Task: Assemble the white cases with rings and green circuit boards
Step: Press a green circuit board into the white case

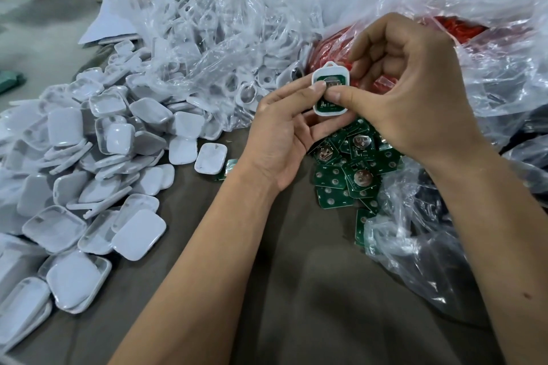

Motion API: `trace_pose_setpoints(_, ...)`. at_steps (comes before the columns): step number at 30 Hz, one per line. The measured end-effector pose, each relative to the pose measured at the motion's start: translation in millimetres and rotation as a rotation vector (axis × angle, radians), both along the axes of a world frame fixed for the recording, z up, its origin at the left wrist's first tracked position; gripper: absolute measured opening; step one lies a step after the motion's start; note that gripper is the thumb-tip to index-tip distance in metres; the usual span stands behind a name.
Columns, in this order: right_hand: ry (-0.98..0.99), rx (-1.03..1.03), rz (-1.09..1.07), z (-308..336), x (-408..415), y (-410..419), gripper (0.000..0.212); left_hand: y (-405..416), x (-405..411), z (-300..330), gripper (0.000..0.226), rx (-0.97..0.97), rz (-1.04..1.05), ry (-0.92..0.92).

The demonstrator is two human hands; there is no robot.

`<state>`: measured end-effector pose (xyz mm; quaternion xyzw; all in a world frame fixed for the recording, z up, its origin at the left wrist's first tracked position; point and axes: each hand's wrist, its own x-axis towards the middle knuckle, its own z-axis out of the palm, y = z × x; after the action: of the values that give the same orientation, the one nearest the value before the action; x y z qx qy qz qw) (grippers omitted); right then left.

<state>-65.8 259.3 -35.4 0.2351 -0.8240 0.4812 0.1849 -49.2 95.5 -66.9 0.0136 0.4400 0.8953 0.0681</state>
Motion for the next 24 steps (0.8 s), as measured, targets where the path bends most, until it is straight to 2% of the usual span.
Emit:
trace_pose_setpoints(5, 0.058, 0.084, -0.03, -1.5, 0.6, -3.7, 0.022, 3.6, 2.9, 0.7, 0.017, -0.042, 0.085, 0.013)
trace_pose_setpoints(22, 0.065, 0.131, -0.035, 0.3, 0.8, -4.9, 0.021, 6.9, 5.5, 2.3, 0.029, -0.139, 0.193, 0.084)
trace_pose_setpoints(24, 0.055, 0.125, -0.047, -0.3, 0.9, -4.6, 0.02, 7.4, 5.3, 2.8, 0.035, -0.131, 0.188, 0.073)
